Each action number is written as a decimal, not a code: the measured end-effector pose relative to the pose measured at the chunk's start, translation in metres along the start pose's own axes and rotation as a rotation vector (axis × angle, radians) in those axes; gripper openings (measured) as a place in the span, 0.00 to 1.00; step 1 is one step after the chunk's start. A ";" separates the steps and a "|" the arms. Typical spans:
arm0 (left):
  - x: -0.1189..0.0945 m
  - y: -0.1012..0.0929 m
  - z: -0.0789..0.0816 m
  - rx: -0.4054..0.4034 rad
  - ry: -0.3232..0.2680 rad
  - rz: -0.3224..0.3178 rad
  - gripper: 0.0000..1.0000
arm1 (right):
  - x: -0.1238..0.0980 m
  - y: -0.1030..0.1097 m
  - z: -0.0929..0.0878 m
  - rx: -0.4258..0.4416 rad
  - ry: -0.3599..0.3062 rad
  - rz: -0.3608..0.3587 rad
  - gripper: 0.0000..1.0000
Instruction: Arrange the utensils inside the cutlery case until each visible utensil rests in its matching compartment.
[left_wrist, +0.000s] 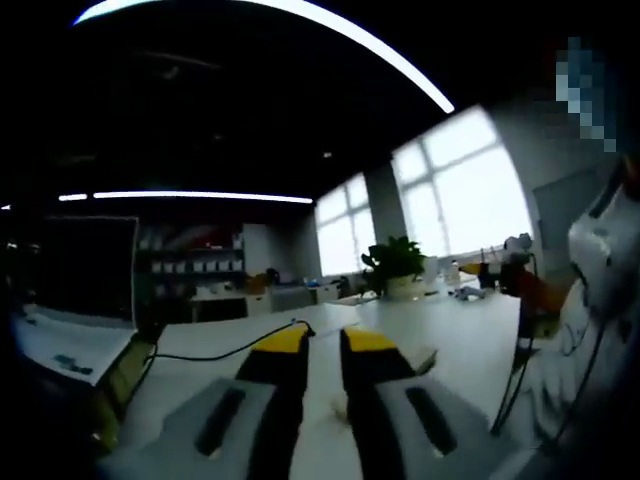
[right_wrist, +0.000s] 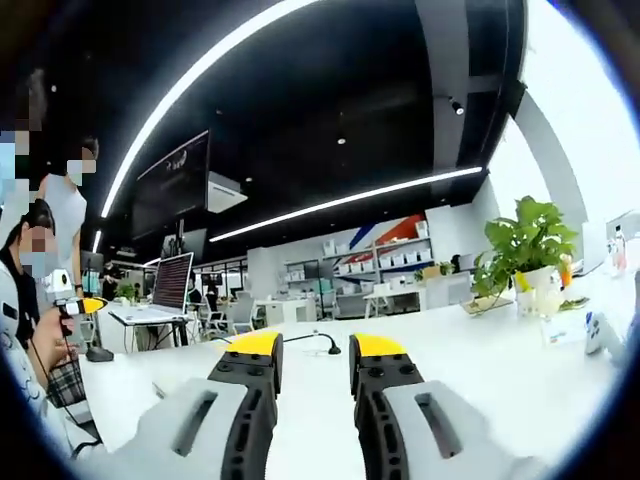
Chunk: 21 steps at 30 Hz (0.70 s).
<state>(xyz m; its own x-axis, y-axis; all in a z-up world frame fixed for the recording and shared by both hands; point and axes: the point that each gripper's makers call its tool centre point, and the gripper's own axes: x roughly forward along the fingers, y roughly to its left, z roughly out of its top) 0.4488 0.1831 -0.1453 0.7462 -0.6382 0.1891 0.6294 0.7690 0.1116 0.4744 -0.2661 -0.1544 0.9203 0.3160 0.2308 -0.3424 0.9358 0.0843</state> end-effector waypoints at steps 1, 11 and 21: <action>0.000 -0.001 0.000 0.003 0.000 -0.001 0.13 | 0.000 0.000 0.001 -0.005 -0.005 0.004 0.26; -0.008 0.001 0.005 0.025 -0.012 0.020 0.13 | -0.002 0.007 0.007 -0.028 -0.035 0.030 0.26; -0.012 -0.002 0.011 0.050 -0.021 0.024 0.13 | 0.000 0.008 0.001 -0.018 -0.027 0.032 0.26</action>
<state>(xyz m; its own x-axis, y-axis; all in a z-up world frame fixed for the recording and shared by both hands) 0.4366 0.1896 -0.1374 0.7560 -0.6189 0.2130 0.5992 0.7854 0.1553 0.4716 -0.2587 -0.1530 0.9033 0.3421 0.2590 -0.3683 0.9278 0.0590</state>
